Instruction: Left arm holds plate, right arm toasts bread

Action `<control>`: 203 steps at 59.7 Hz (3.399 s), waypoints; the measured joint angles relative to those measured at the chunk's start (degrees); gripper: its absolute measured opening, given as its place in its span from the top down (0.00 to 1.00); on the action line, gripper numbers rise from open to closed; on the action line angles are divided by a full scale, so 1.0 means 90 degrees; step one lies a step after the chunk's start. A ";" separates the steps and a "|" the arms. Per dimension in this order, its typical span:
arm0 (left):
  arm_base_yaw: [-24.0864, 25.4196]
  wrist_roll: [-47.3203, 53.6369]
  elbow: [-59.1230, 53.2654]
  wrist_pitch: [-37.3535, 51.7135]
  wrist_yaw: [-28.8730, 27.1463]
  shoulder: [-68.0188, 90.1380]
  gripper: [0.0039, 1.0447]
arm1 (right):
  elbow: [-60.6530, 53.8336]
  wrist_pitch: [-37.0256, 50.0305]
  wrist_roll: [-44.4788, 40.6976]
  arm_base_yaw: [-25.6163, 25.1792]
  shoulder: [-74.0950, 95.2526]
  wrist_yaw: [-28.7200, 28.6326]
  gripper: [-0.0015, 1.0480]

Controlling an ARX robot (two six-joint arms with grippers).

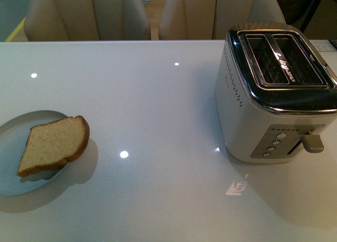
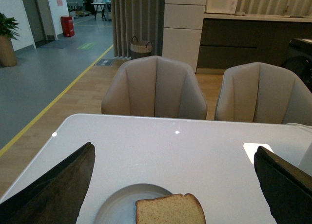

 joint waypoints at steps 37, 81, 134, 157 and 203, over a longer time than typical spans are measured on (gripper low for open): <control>0.0000 0.0000 0.0000 0.0000 0.0000 0.0000 0.07 | 0.0000 0.0000 0.0000 0.0000 0.0000 -0.0002 0.09; 0.1911 -0.0277 0.2669 0.2348 0.2040 0.9860 0.07 | 0.0000 0.0000 0.0000 0.0000 0.0000 -0.0002 0.09; 0.2535 -0.0600 0.4527 0.3526 0.2016 1.4778 0.07 | 0.0000 0.0000 0.0000 0.0000 0.0000 -0.0002 0.09; 0.2482 -0.1064 0.4828 0.3113 0.1863 1.4909 0.47 | 0.0000 0.0000 0.0000 0.0000 0.0000 -0.0002 0.09; 0.3075 -0.2064 0.4065 0.2975 0.2645 1.4010 0.97 | 0.0000 0.0000 0.0000 0.0000 0.0000 -0.0002 0.09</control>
